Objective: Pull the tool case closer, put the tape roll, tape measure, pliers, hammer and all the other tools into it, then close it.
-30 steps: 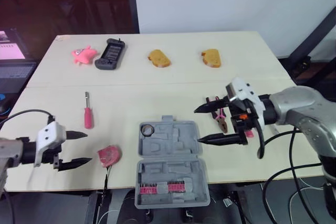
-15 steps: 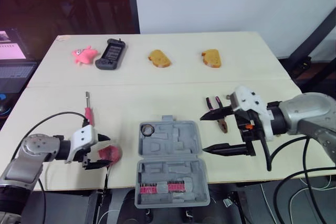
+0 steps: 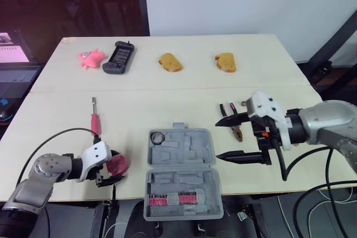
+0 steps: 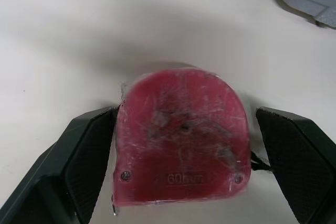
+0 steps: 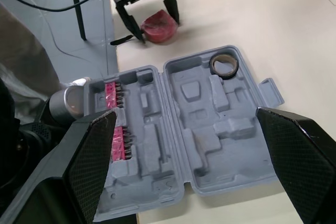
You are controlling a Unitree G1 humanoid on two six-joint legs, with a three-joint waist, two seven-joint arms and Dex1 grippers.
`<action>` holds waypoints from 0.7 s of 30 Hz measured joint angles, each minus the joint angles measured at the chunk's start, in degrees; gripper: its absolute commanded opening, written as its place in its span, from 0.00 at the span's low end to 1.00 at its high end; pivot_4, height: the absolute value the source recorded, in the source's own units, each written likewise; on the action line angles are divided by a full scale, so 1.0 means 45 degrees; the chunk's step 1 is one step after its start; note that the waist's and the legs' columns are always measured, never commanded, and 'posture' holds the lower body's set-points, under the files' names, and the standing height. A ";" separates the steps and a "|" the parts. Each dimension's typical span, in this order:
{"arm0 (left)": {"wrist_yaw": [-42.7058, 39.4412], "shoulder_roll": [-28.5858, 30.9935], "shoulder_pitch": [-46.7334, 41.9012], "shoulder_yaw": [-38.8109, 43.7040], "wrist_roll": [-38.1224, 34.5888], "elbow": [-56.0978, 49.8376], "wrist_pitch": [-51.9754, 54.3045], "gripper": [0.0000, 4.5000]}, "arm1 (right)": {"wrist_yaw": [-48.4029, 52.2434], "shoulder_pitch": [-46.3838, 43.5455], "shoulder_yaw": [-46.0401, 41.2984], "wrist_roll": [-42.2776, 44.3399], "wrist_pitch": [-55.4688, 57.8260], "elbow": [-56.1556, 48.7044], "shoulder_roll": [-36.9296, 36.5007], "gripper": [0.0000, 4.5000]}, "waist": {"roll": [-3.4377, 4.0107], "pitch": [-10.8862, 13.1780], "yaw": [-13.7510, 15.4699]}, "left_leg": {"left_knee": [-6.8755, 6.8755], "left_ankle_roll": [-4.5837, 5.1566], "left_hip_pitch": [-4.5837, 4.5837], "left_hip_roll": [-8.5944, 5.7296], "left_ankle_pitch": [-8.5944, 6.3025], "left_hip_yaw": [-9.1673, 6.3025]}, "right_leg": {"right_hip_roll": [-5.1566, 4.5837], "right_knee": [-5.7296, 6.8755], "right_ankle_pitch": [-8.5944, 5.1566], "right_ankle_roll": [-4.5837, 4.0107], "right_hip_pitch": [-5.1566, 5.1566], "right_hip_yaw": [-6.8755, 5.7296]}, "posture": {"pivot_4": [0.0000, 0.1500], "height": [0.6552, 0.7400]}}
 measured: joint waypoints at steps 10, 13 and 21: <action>0.0857 0.0005 0.0434 0.0410 -0.0127 -0.0291 0.0536 0.65 | -0.0011 -0.0004 0.0238 -0.0350 -0.0232 0.0128 0.0001 1.00 | 0.0000 0.0000 -0.0013 | 0.0001 0.0000 0.0005 0.0000 0.0001 -0.0001 | 0.0005 0.0004 0.0002 0.0005 0.0005 0.0000 | 1.00 0.75; 0.0885 0.0026 0.0519 0.0459 -0.0129 -0.0291 0.0515 0.65 | -0.0008 -0.0007 0.0247 -0.0360 -0.0234 0.0129 0.0001 1.00 | 0.0000 0.0000 -0.0013 | 0.0001 0.0000 0.0005 -0.0001 0.0001 0.0000 | 0.0006 0.0004 0.0003 0.0005 0.0005 0.0000 | 1.00 0.75; 0.0228 0.0291 -0.0370 0.0466 -0.0336 0.0129 0.0421 0.65 | -0.0152 -0.0127 0.0467 -0.0672 -0.0630 0.0374 0.0276 1.00 | -0.0003 -0.0002 0.0033 | 0.0009 -0.0002 0.0004 -0.0004 0.0002 -0.0004 | 0.0007 0.0004 0.0003 0.0005 0.0009 -0.0005 | 1.00 0.75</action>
